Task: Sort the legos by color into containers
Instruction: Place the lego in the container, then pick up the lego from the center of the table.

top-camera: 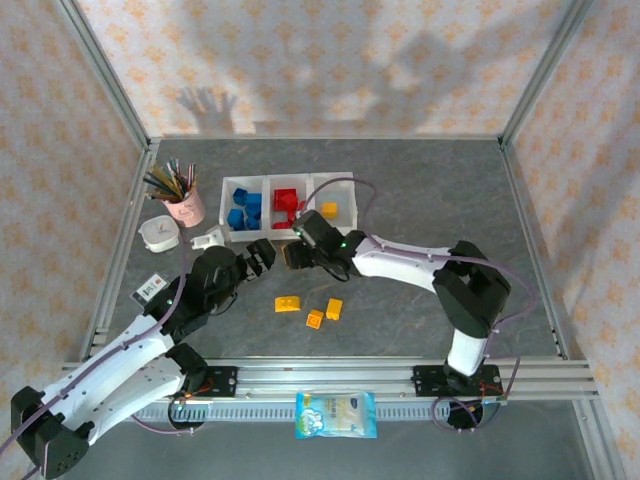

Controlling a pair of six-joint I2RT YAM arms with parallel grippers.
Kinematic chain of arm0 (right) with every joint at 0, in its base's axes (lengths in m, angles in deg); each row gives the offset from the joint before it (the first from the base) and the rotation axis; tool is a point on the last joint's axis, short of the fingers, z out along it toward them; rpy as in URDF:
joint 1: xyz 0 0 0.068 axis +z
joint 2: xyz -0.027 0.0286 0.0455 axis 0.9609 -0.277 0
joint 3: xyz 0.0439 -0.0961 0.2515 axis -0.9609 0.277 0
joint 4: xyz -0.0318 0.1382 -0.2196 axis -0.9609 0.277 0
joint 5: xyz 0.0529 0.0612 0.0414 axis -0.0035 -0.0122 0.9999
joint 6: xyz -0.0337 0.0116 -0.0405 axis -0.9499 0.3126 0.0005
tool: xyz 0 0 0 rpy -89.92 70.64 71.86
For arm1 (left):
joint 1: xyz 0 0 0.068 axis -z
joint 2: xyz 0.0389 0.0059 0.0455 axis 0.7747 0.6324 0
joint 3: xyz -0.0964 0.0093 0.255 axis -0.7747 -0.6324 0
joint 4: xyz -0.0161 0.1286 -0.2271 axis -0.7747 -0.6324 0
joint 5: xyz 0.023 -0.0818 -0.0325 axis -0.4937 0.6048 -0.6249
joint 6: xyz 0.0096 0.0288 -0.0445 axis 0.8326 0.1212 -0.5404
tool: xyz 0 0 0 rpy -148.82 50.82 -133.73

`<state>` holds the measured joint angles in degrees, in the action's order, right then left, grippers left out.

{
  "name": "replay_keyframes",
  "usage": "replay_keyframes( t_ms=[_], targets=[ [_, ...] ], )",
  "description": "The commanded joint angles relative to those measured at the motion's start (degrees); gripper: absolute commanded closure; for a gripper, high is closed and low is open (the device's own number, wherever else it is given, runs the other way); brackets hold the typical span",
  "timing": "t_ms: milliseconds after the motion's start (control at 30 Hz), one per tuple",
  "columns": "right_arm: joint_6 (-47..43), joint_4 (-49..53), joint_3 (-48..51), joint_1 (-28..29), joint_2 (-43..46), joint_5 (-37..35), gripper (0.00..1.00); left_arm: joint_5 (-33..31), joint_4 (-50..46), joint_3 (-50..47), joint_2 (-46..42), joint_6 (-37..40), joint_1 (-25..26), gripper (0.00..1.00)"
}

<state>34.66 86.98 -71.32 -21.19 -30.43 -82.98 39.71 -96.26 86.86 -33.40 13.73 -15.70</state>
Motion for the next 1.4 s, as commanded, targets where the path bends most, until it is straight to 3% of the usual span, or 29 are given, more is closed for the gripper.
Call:
replay_keyframes(
  t_ms=[0, 367, 833, 1367],
  targets=[
    [0.9, -0.8, -2.2, 1.3, -4.2, -2.9, 0.36, -1.8, -3.6, -1.2, -1.9, -1.7, -0.7, 0.01],
    [-0.5, 0.0, -7.9, 2.3, -12.6, -5.7, 0.36, -2.7, -5.1, -2.3, -4.3, -2.4, -0.8, 0.01],
    [-2.6, 0.0, -12.2, 2.4, -18.9, -7.8, 0.5, -3.1, -5.3, -2.9, -4.4, -2.3, -0.9, 0.01],
    [-2.1, 0.3, -7.2, 2.4, -11.8, -6.0, 0.7, -2.6, -5.3, -1.1, -3.8, -1.5, -1.0, 0.01]
  ],
)
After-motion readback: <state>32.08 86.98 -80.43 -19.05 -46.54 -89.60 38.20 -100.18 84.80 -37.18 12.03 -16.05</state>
